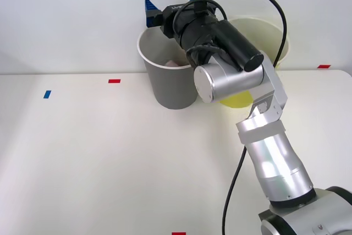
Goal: Put cans in the gray bin, plastic bottles in the light green bin
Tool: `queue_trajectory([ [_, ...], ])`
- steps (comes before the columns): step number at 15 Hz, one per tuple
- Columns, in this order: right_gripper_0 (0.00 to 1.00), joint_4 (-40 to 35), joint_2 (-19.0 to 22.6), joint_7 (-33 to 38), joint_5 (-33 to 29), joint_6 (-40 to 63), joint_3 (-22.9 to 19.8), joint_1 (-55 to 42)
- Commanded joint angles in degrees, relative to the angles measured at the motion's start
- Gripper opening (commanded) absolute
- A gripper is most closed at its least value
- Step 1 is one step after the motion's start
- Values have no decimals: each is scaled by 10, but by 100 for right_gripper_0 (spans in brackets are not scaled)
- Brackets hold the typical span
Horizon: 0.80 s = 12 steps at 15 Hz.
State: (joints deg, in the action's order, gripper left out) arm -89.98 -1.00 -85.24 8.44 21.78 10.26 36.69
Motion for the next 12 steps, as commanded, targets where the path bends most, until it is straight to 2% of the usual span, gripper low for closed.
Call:
queue_trajectory([
  [1, 100, -63, 0, -3, 5, -18, 20, -50],
  [6, 100, -216, 4, -6, 0, -18, 57, -155],
  [10, 100, -328, 72, -13, -4, -40, 84, -288],
  [12, 100, -333, 94, -15, -7, -132, 93, -365],
])
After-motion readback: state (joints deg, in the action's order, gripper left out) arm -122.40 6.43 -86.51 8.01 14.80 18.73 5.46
